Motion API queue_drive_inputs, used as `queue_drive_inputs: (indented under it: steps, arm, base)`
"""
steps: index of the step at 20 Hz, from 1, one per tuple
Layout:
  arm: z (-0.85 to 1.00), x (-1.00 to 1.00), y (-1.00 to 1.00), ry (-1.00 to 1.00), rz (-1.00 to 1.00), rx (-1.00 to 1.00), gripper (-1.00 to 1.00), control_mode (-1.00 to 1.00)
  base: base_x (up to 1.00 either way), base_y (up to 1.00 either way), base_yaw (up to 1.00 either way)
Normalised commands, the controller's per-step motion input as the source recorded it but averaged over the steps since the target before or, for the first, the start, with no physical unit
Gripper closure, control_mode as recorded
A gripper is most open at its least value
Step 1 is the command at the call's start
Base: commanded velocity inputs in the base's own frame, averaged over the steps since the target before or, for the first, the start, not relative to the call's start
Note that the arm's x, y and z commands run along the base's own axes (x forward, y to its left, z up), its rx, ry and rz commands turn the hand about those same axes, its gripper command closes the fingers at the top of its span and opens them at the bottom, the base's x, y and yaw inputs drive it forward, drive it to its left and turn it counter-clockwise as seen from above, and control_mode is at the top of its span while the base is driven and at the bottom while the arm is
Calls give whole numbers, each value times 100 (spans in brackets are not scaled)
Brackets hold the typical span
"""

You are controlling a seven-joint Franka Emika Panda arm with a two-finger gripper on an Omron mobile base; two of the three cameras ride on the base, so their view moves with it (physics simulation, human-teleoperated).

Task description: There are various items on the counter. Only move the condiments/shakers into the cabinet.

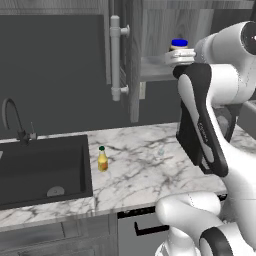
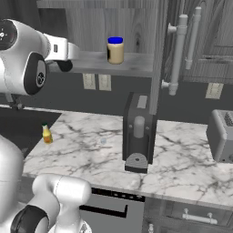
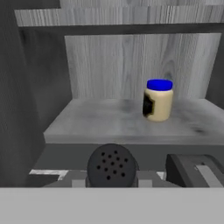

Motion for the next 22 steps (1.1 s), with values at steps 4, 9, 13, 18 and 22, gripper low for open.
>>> queue_drive_inputs:
  steps: [4, 9, 13, 18, 22]
  arm:
    - [-7, 10, -11, 0, 0, 7, 100, -100]
    - [-3, 11, -9, 0, 0, 3, 100, -100]
    - [0, 24, -1, 0, 0, 0, 100, -100]
    - [0, 41, 0, 0, 0, 0, 100, -100]
    - [-1, 47, 0, 0, 0, 0, 100, -100]
  base:
    - [0, 0, 0]
    - [0, 0, 0]
    - [0, 0, 0]
    - [0, 0, 0]
    - [0, 0, 0]
